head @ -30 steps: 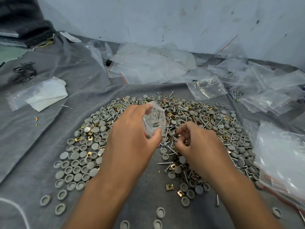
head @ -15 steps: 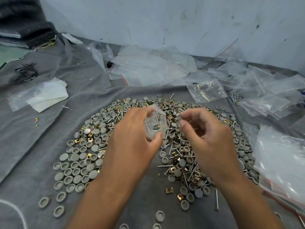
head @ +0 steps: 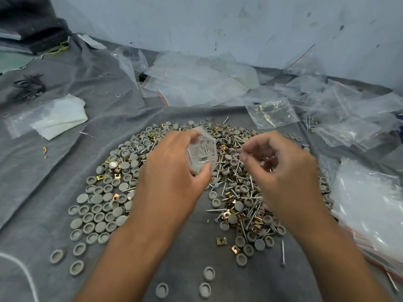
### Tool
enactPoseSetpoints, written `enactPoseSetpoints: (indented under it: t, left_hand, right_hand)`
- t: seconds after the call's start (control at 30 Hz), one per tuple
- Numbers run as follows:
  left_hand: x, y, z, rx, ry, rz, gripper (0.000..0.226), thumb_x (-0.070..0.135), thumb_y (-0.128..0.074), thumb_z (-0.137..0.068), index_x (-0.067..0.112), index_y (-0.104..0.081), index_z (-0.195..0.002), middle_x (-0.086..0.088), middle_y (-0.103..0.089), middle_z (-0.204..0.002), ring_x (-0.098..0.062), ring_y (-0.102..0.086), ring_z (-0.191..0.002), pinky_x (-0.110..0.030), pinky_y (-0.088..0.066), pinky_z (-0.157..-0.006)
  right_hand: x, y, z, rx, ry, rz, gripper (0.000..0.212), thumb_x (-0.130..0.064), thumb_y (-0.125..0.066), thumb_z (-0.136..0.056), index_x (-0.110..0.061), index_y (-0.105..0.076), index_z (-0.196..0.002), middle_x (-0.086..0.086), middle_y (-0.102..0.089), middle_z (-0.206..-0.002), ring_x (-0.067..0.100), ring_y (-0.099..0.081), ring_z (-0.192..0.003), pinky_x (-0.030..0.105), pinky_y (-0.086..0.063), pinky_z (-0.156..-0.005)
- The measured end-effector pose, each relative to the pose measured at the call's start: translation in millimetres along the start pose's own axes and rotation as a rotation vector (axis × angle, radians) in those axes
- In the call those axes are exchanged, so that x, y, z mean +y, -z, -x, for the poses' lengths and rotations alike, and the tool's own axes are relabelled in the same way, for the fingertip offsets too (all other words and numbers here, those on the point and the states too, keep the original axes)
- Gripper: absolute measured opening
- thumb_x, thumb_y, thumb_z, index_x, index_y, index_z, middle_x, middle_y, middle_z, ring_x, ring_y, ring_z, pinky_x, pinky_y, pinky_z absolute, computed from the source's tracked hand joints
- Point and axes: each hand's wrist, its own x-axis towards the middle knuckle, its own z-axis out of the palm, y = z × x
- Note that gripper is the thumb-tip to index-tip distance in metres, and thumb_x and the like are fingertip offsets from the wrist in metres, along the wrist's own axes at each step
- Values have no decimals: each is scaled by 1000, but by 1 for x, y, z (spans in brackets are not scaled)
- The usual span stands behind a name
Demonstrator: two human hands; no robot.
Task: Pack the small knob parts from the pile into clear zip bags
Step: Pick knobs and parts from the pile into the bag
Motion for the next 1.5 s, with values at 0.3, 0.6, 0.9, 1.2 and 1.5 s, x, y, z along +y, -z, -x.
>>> enactPoseSetpoints:
  t: [0.3,0.6,0.9,1.2,1.5]
  left_hand:
    - [2,3,0,0,-7,-52,48,25,-77,-83,21,-59,-127,10,-58,-115,-6,-50,-77,-17,-41,-76]
    - [2,-3,0,-19,5,-36,48,28,-75,-83,24,-58,-128,12,-58,-113,-9,-54,-78,-25,-45,-80]
    - [1,-4,0,-14,-3,-40,45,28,-74,-82,22,-60,-125,11,-58,-111,-9,-52,-78,-26,-44,-80]
    - [1,-3,1,-12,0,-38,46,29,-73,-83,23,-59,-126,12,-58,-112,-8,-51,-78,-24,-43,-78]
    - [1,-3,0,-20,9,-45,45,27,-75,-84,23,-59,-126,13,-58,-112,-8,-51,-77,-21,-40,-79]
  right_hand:
    - [19,-5,11,-789,-41,500,17,-41,-71,-91,-47,-65,-106,-26,-53,-106,1,-43,-105,34,-49,-95]
    - [16,-9,16,-818,-12,467,26,-55,-71,-86,-47,-61,-108,-25,-51,-100,2,-41,-102,30,-45,-87]
    - [18,-17,19,-766,-4,433,15,-46,-67,-93,-42,-63,-107,-22,-57,-98,1,-49,-98,30,-49,-86]
    - [20,-1,9,-663,-209,130,8,-38,-55,-102,-44,-60,-104,-21,-66,-94,-4,-59,-84,20,-49,-69]
    - [-1,-12,24,-695,-11,566,18,-36,-50,-100,-40,-65,-110,-15,-54,-108,9,-57,-103,26,-47,-82]
